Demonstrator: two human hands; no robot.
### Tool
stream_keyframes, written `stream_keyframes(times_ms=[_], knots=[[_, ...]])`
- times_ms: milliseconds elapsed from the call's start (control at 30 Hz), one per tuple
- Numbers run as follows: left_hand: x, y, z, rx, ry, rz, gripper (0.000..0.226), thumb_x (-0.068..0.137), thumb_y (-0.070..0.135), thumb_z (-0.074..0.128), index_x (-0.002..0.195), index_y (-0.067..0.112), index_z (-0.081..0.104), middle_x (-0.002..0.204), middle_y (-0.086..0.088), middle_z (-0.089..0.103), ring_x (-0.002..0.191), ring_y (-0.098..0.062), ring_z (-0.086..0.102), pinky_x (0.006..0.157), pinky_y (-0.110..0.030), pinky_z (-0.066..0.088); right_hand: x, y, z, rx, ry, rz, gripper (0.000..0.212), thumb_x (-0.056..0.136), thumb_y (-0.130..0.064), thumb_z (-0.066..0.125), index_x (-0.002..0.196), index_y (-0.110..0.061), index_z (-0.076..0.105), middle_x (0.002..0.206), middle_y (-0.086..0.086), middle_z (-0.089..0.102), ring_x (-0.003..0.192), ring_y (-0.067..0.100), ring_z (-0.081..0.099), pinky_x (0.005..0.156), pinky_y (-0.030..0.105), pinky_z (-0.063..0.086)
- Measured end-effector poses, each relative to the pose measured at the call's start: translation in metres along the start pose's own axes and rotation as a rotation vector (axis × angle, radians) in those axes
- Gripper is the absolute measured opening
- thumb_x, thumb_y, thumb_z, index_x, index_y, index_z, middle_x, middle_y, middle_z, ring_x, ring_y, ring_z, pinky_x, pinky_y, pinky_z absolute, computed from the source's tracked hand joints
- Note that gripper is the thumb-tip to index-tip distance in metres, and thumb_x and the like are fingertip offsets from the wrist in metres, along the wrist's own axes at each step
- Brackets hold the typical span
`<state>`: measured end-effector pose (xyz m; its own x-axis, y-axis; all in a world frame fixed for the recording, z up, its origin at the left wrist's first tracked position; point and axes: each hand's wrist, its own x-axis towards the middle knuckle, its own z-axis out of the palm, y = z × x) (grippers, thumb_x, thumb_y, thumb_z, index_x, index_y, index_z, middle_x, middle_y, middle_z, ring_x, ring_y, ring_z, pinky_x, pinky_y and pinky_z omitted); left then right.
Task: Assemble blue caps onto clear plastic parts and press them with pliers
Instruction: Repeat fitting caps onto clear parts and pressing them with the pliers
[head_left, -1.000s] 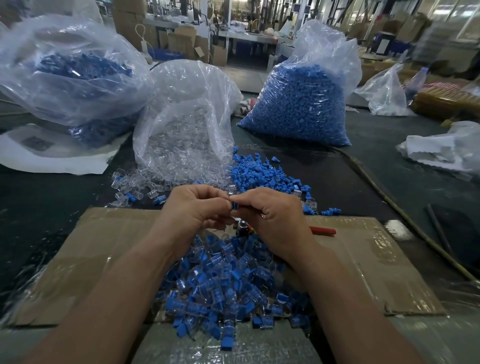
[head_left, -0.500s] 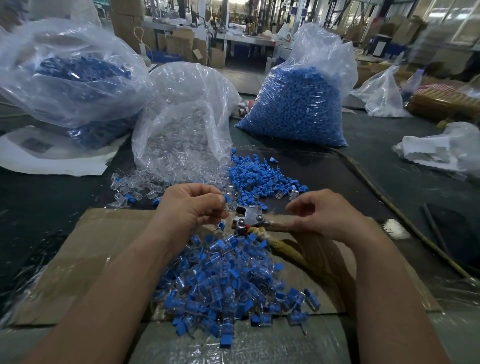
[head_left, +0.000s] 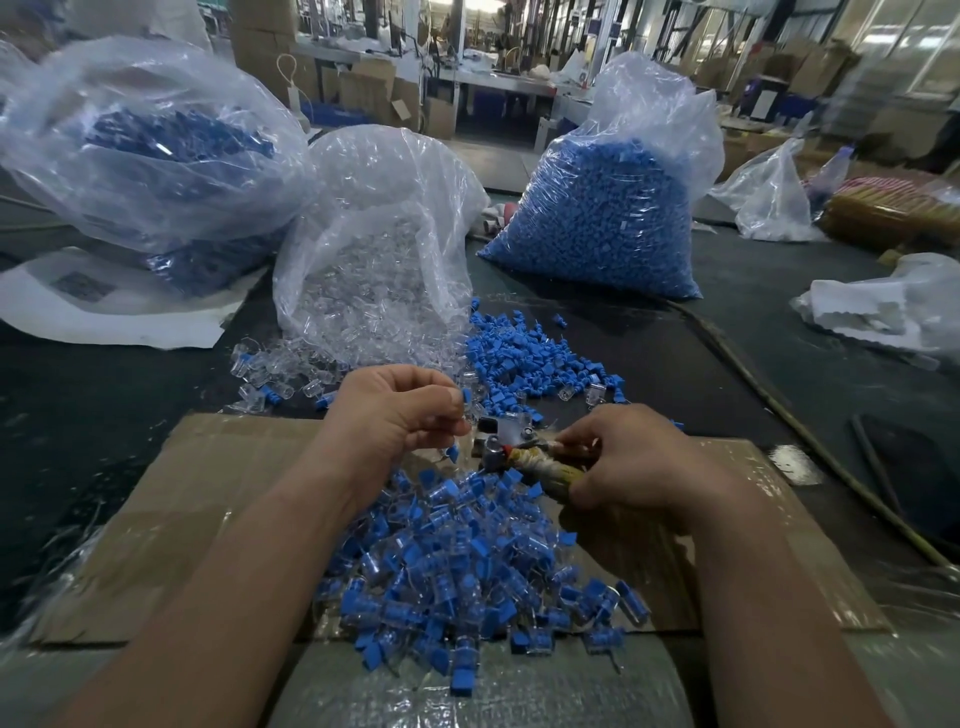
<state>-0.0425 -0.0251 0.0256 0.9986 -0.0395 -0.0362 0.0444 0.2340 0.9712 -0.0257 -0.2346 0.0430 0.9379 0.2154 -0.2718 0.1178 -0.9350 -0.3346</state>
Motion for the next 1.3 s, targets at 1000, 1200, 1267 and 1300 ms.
stream_keyframes(times_ms=[1000,1200,1267,1300], knots=[[0.001,-0.003,0.0,0.186,0.131,0.214,0.015,0.086,-0.003,0.054,0.077,0.009,0.056,0.067,-0.002,0.063,0.057,-0.005,0.064,0.047,-0.015,0.048,0.005,-0.021,0.021,0.105,0.412,-0.246,0.019,0.086,-0.022,0.058,0.096,-0.027,0.042,0.092,-0.007,0.044,0.077,0.01,0.04,0.058,0.019,0.027],[0.001,-0.004,0.002,0.199,0.141,0.237,0.018,0.085,-0.004,0.055,0.076,0.01,0.056,0.066,-0.004,0.063,0.056,-0.005,0.064,0.046,-0.016,0.047,0.004,-0.023,0.023,0.169,0.394,-0.286,0.021,0.085,-0.021,0.059,0.094,-0.029,0.042,0.085,-0.015,0.038,0.075,0.004,0.039,0.061,0.02,0.03],[0.001,-0.004,0.003,0.202,0.138,0.246,0.018,0.085,-0.005,0.055,0.075,0.01,0.056,0.064,-0.001,0.063,0.056,-0.005,0.064,0.046,-0.016,0.047,0.004,-0.022,0.023,0.174,0.396,-0.285,0.02,0.085,-0.022,0.059,0.093,-0.029,0.042,0.085,-0.015,0.039,0.074,0.002,0.039,0.06,0.02,0.029],[0.001,-0.004,0.003,0.206,0.136,0.249,0.019,0.085,-0.005,0.055,0.075,0.011,0.056,0.063,-0.001,0.063,0.056,-0.005,0.064,0.046,-0.016,0.047,0.004,-0.022,0.023,0.175,0.396,-0.285,0.02,0.085,-0.022,0.059,0.093,-0.029,0.042,0.084,-0.014,0.039,0.074,0.001,0.039,0.059,0.021,0.029]])
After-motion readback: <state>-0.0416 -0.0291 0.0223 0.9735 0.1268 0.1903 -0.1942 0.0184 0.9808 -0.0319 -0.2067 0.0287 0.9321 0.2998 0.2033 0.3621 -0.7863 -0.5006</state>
